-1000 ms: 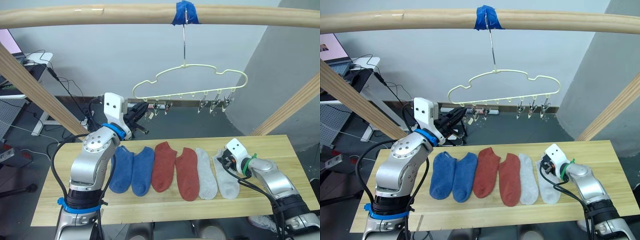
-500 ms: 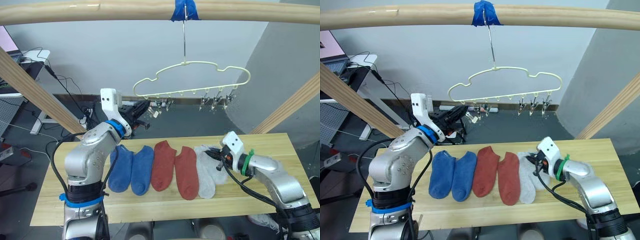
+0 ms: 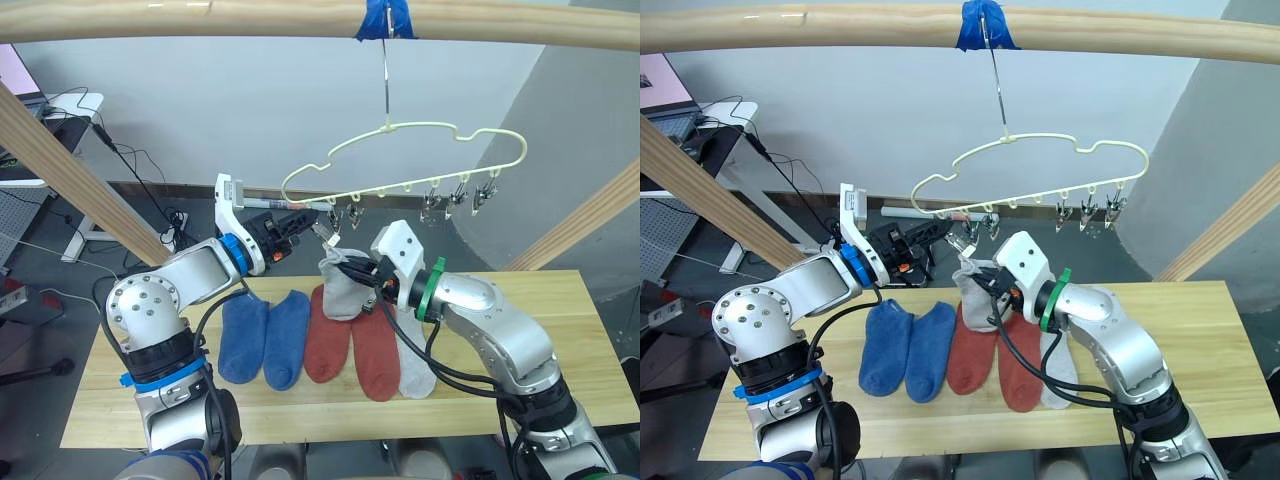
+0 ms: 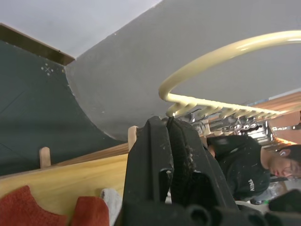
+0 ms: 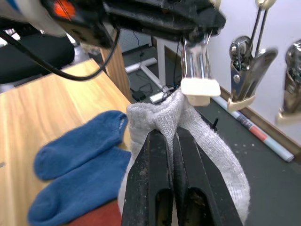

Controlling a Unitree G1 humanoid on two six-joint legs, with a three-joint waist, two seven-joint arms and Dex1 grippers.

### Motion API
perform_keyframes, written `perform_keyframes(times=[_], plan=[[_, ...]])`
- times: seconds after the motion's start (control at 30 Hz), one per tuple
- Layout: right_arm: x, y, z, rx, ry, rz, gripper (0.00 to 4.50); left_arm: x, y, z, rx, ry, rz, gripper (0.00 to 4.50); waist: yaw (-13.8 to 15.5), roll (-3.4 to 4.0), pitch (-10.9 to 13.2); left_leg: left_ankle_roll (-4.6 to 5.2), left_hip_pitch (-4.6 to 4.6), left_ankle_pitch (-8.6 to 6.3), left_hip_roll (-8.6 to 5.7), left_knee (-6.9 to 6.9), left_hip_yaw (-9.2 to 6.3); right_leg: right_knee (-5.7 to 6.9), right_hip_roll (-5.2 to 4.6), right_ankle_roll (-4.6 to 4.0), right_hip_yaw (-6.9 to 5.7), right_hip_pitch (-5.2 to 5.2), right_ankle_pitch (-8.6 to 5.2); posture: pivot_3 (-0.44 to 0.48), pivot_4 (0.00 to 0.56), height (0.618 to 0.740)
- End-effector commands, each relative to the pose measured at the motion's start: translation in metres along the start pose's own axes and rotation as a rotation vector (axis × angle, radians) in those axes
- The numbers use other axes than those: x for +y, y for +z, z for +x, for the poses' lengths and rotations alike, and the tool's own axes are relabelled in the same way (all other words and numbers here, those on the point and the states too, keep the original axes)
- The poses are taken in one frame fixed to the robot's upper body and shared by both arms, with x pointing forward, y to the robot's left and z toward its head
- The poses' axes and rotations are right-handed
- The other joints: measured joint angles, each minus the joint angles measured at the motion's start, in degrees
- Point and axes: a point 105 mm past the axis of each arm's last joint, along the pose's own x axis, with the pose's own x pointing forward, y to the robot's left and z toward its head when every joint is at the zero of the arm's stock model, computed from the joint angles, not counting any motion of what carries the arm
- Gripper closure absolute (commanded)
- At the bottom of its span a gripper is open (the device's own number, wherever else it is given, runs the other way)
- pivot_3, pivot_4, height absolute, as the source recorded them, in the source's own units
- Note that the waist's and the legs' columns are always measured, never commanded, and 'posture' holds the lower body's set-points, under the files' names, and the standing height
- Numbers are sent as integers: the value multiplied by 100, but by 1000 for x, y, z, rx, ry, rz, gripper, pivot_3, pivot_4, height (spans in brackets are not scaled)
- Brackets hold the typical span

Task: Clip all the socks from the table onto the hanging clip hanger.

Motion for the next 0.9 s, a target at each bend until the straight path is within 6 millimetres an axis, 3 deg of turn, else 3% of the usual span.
perform_keyframes(times=[0.03,0.4,0.53,0.73,0.9], plan=[[-1,15,3,-55,-14,-57,4453,0,-2,-4,3,11,-11,4500,-1,0,0,0,-2,0,0,-1,1,1,0,0,1,-3,0,-72,285,740],[-7,24,4,-90,-35,-85,4453,1,-8,-5,46,26,27,4500,-11,0,0,-1,-7,0,0,-2,5,3,0,0,4,-13,0,-77,283,740],[-4,25,5,-95,-24,-86,4453,0,-2,-5,15,34,92,4500,-11,0,0,-1,-7,0,1,-4,6,4,0,0,6,-16,0,-78,281,740],[-2,23,8,-97,-17,-80,4500,-9,-3,-7,7,-25,84,2736,-7,0,0,-1,-21,0,1,-4,6,4,0,0,7,-29,0,-66,280,740],[-2,22,12,-101,-12,-79,4500,-11,0,-9,-5,-35,85,1280,-1,0,0,-12,-96,7,0,10,1,21,-1,-4,3,-107,3,-53,279,740]])
